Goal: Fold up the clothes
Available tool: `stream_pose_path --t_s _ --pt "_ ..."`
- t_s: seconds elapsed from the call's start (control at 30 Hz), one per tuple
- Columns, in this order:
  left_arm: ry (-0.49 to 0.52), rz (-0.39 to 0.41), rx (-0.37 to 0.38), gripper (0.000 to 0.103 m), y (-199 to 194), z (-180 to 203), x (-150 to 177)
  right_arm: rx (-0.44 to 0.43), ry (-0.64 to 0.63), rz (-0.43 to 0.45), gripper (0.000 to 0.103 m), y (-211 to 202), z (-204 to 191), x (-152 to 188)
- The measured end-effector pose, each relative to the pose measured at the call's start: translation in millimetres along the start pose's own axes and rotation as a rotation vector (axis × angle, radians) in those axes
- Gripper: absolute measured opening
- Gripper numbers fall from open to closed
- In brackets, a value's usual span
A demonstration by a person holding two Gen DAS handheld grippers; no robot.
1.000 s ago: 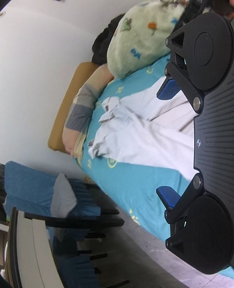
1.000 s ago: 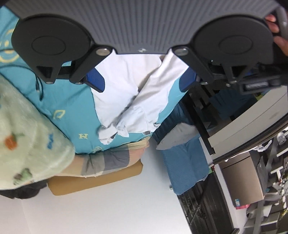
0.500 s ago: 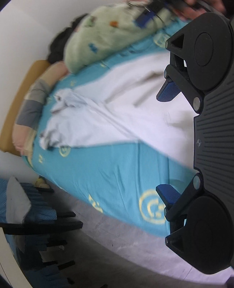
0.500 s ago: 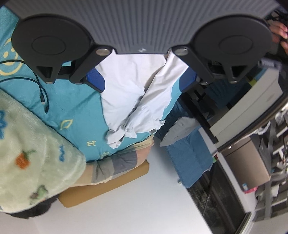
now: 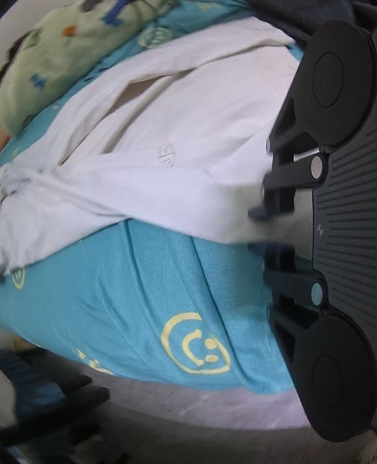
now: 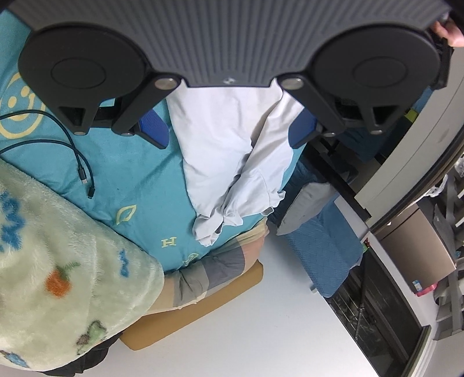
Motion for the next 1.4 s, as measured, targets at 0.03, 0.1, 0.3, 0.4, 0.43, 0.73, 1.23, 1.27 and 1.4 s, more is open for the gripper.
stream_pose_path --t_s 0.03,0.1,0.3,0.4,0.43,0.73,1.23,1.27,1.4 --pt "0.053 -0.003 -0.042 0.004 -7 8 0 0.001 -0.004 0.0 0.091 0 0 0" --pt "0.155 -0.003 -0.118 0.003 -24 28 0 0.003 -0.01 -0.002 0.09 0 -1 0" --pt "0.307 0.038 -0.144 0.002 -81 126 -4 -0.022 0.008 0.019 0.09 -6 -1 -3" --pt "0.279 0.016 -0.093 0.002 -73 169 -3 -0.014 0.003 0.023 0.09 -7 -1 -5" --pt "0.265 0.001 -0.076 0.002 -64 177 -3 -0.012 0.005 0.023 0.09 -8 0 -6" --pt "-0.139 -0.031 0.192 0.041 -15 151 -1 0.005 -0.005 -0.078 0.09 -6 16 5" --pt "-0.65 0.074 -0.036 0.082 -11 25 -17 0.189 0.299 -0.409 0.09 -12 84 89" --pt "-0.633 0.07 -0.051 0.084 -9 27 -19 0.201 0.31 -0.427 0.09 -11 86 93" --pt "-0.621 0.018 0.011 0.084 7 44 -15 0.216 0.299 -0.472 0.092 -6 83 105"
Point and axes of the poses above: each gripper's, at about its wrist camera, not at the fingertips, and y roughly the way its jaws point, z to its right, x to its underside, the point moved 8 cm from there along y, roughly the way its jaws point, and after that the axes turned 9 degrees about -z, right-handed, at the moved point
